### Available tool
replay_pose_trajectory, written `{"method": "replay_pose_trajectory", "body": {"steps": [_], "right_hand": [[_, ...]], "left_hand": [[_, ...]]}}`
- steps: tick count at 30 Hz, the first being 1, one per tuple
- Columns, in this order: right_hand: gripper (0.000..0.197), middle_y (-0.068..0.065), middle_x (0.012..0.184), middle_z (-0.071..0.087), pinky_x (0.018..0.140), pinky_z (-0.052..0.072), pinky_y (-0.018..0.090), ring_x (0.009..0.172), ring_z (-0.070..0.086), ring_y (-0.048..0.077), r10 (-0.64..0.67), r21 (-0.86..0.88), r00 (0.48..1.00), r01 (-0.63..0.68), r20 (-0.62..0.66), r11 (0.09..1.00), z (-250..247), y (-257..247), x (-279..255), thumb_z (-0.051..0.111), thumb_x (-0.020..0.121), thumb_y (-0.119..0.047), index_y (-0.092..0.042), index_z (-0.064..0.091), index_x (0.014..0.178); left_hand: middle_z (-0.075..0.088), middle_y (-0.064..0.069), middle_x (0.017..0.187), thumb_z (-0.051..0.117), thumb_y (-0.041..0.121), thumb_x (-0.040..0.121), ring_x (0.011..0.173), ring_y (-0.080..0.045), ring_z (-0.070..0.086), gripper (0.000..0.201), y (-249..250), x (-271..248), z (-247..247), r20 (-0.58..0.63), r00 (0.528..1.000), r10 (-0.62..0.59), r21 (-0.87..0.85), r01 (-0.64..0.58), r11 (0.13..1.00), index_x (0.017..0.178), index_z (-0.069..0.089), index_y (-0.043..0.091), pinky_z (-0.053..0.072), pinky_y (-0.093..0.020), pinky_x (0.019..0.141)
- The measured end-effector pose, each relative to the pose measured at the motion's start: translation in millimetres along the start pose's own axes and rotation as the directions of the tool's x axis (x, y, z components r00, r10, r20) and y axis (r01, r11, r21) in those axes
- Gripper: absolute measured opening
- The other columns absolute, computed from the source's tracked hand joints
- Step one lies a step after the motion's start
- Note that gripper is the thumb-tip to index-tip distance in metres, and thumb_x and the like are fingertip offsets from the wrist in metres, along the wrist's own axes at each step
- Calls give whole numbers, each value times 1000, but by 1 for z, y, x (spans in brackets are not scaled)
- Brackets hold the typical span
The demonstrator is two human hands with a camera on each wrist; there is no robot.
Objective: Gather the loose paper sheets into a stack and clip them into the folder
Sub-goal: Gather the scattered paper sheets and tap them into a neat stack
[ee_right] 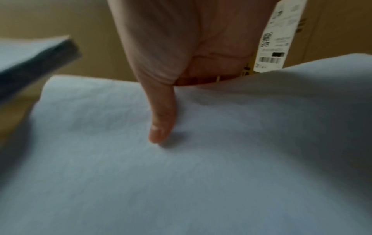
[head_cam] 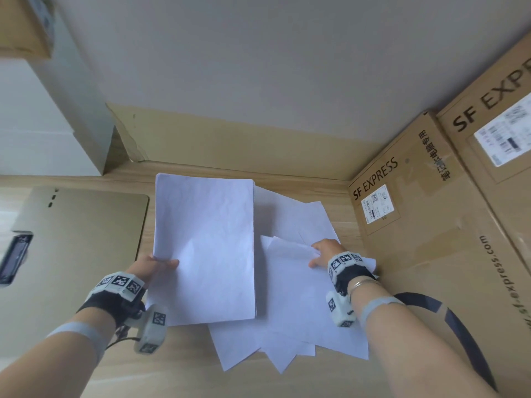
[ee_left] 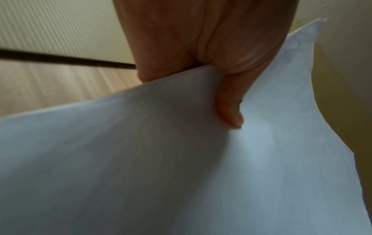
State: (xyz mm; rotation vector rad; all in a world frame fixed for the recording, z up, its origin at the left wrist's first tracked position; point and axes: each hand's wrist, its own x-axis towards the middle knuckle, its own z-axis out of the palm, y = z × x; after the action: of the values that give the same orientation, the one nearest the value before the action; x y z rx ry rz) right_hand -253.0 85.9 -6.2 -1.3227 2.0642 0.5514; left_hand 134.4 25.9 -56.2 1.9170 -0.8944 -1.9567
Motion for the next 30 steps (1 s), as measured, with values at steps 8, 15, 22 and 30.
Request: {"method": "replay_pose_trajectory", "body": {"steps": [8, 15, 22, 30], "right_hand": [[56, 12, 142, 46, 103, 38, 29, 130, 45, 27, 110, 238, 994, -111, 16, 965, 7, -18, 3, 59, 90, -31, -4, 42, 137], [66, 15, 147, 39, 106, 35, 33, 134, 41, 30, 201, 419, 979, -168, -38, 892, 13, -26, 3, 59, 90, -32, -1, 33, 141], [33, 10, 132, 38, 96, 42, 32, 117, 46, 30, 97, 249, 982, -54, -164, 967, 54, -56, -2, 73, 77, -32, -16, 53, 99], [39, 12, 124, 44, 91, 48, 35, 84, 51, 24, 78, 316, 982, -20, -171, 948, 58, -50, -7, 74, 75, -26, -19, 38, 89]], "left_hand": [[59, -14, 93, 50, -7, 90, 84, -33, 55, 15, 11, -16, -5, 25, 997, 76, -96, -73, 993, 98, 58, 1, 46, -44, 84], [60, -18, 101, 51, -5, 89, 93, -35, 56, 25, 17, -26, -17, 38, 995, 88, -122, -83, 989, 114, 53, 1, 40, -51, 100], [60, -14, 89, 48, -7, 90, 79, -30, 57, 16, 14, -33, -7, 78, 994, 74, -90, -67, 994, 89, 59, 5, 46, -38, 70], [59, -16, 88, 49, -8, 89, 78, -31, 56, 14, 5, -34, -4, 86, 995, 47, -85, -40, 996, 95, 57, 1, 46, -38, 72]]}}
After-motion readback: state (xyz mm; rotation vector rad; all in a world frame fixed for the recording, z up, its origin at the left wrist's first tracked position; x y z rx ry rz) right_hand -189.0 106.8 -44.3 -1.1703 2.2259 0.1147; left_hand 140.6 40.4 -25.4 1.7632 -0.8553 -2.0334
